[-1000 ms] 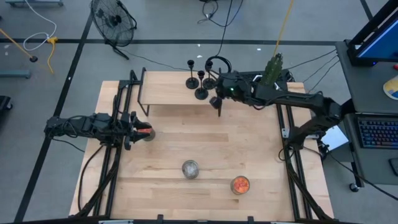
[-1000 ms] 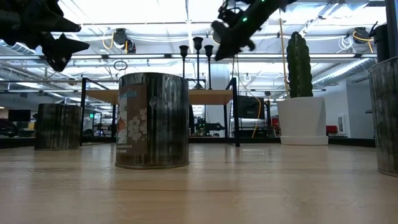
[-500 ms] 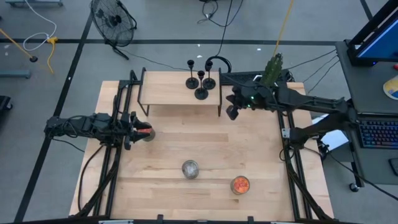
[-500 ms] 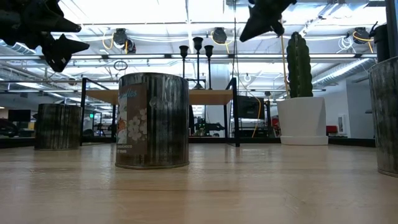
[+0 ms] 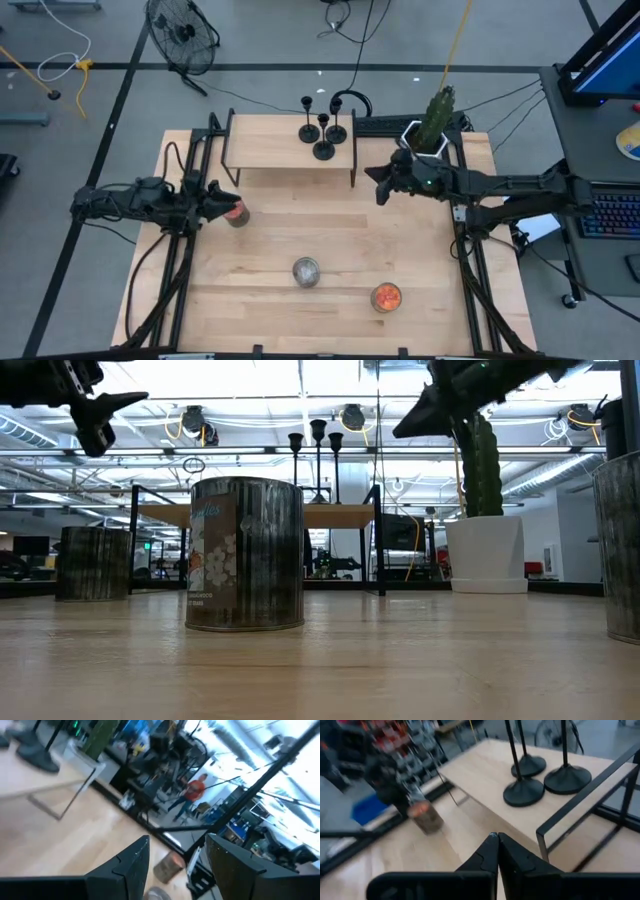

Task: Pick & Place candle stick holders
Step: Put the top orange scented candle on the shelf

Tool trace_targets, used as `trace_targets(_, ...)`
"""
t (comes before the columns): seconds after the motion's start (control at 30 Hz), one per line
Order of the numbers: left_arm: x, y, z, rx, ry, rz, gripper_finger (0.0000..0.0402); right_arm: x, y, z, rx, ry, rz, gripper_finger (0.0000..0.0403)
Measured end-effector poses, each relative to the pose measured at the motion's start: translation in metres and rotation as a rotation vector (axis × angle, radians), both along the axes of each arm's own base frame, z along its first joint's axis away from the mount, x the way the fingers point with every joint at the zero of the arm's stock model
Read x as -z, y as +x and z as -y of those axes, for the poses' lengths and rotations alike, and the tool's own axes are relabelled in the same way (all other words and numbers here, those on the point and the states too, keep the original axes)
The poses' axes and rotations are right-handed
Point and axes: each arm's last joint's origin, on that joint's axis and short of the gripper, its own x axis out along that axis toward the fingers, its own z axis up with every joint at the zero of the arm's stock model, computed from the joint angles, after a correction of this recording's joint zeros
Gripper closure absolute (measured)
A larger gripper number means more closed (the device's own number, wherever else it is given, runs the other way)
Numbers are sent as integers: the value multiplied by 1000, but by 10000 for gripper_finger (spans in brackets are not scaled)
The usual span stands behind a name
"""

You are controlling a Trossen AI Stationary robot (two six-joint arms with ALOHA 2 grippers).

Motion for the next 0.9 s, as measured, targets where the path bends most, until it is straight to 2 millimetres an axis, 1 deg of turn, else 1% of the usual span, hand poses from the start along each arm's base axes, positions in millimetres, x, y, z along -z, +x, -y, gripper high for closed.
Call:
trace_targets(0.1,-6,1,0,2,-57,-96,201,9,-6,-1,3,-7,65,403)
trace_targets(0.2,-13,5,0,-38,-86,-253,201,14,-13,-1,3,-10,84,403)
trace_targets(0.3,-25,12,-1,-90,-116,-421,201,18,-19,-2,3,-12,93,403)
trace_targets(0.5,-47,31,0,-236,-188,-829,201,17,-29,-4,-11,-65,108,403)
trace_targets(0.63,-56,43,1,-318,-231,-1039,201,16,-37,-5,-21,-104,120,403)
trace_targets(0.7,-60,46,2,-333,-234,-1094,201,17,-42,-6,-22,-113,127,403)
trace_targets(0.77,-62,49,2,-325,-217,-1112,201,19,-49,-6,-24,-119,134,403)
trace_targets(0.9,-65,58,3,-277,-161,-1068,201,17,-62,-9,-81,-171,130,403)
